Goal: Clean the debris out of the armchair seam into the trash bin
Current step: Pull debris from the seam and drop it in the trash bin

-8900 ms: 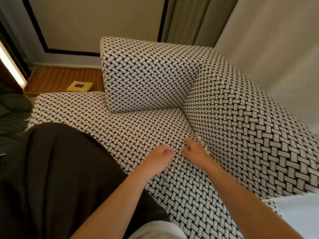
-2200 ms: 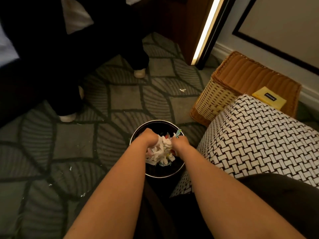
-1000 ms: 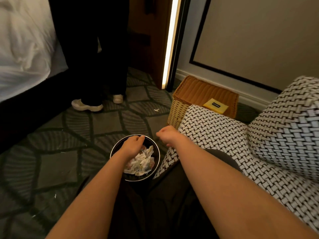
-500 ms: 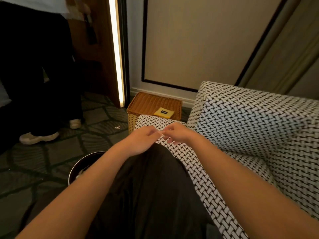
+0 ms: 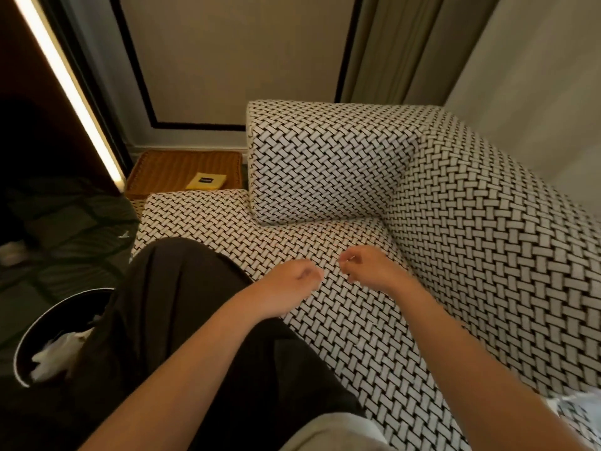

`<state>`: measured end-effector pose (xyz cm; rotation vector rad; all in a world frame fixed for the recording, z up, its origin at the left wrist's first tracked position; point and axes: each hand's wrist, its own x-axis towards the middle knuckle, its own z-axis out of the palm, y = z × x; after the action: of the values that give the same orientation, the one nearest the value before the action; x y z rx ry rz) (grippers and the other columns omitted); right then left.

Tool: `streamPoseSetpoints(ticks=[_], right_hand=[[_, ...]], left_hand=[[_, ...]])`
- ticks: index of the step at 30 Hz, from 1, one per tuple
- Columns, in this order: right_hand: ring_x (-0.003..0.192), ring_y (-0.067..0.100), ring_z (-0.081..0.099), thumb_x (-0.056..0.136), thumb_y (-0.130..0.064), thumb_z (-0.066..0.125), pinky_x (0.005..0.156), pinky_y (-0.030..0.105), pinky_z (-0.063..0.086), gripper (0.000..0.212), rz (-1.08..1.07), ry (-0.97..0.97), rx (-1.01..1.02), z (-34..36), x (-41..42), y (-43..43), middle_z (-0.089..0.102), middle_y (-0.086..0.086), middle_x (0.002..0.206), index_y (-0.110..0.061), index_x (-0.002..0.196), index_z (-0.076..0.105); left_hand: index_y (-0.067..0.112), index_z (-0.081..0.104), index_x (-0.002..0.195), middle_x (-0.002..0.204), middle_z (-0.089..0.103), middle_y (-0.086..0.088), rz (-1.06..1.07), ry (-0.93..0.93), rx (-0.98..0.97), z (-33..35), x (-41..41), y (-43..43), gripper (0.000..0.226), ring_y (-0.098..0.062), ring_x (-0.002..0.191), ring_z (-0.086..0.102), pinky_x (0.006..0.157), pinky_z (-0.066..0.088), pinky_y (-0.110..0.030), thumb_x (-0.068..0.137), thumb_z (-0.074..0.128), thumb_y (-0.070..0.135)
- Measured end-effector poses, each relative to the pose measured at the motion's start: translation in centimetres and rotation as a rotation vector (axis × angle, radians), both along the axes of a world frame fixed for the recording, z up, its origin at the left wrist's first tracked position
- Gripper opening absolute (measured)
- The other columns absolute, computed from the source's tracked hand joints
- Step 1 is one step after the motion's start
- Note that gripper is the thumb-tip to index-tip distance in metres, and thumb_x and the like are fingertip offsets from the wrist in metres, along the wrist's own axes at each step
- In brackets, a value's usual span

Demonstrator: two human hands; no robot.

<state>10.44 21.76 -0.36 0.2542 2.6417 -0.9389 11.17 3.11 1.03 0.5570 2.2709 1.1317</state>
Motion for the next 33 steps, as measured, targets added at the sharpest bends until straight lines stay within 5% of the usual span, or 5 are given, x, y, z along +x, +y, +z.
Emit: streamPoseSetpoints(ticks=[10,20,23,29,33], right_hand=[[0.087,0.016,0.058,0.091,-0.016,0.051,0.074,0.027,0.050,0.020,-0.414,-0.102,0.332,-5.5,9.8,11.1,0.062,-0.001,0.099,-0.014,0.109,0.060],[0.077,0.022,0.051,0.090,0.002,0.045,0.076,0.029,0.050,0.046,0.036,-0.606,0.720,-2.4,7.1,12.4,0.049,0.013,0.091,0.000,0.135,0.038],[0.087,0.023,0.052,0.091,-0.002,0.046,0.080,0.029,0.047,0.047,0.132,-0.612,0.808,-2.3,5.8,11.7,0.051,0.013,0.110,0.000,0.137,0.037],[0.085,0.021,0.051,0.092,-0.006,0.048,0.093,0.034,0.050,0.042,0.144,-0.620,0.869,-3.7,4.9,11.5,0.053,0.012,0.112,-0.001,0.134,0.041],[0.085,0.019,0.052,0.089,-0.001,0.049,0.082,0.028,0.052,0.042,0.191,-0.548,0.920,-4.1,5.3,12.0,0.056,0.010,0.112,-0.004,0.131,0.045]], left_hand=[[0.016,0.058,0.105,0.108,0.062,-0.004,-0.140,-0.163,-0.024,-3.4,5.4,10.2,0.036,-0.015,0.098,0.059,0.090,0.048,-0.032,0.096,0.033,0.040],[0.009,0.058,0.095,0.093,0.061,-0.005,0.080,-0.313,0.156,-7.3,9.1,14.7,0.031,-0.014,0.080,0.056,0.067,0.043,-0.023,0.097,0.035,0.030],[0.010,0.057,0.094,0.092,0.063,-0.006,0.118,-0.349,0.105,-8.7,8.1,12.8,0.028,-0.008,0.070,0.055,0.055,0.039,-0.014,0.097,0.035,0.028],[0.003,0.058,0.101,0.096,0.062,-0.014,0.254,-0.505,0.127,-8.4,7.0,10.4,0.028,-0.022,0.082,0.057,0.068,0.045,-0.029,0.095,0.037,0.021],[0.010,0.058,0.099,0.105,0.064,-0.013,0.257,-0.509,0.139,-8.8,6.8,10.5,0.028,-0.026,0.098,0.060,0.083,0.048,-0.034,0.096,0.036,0.026]])
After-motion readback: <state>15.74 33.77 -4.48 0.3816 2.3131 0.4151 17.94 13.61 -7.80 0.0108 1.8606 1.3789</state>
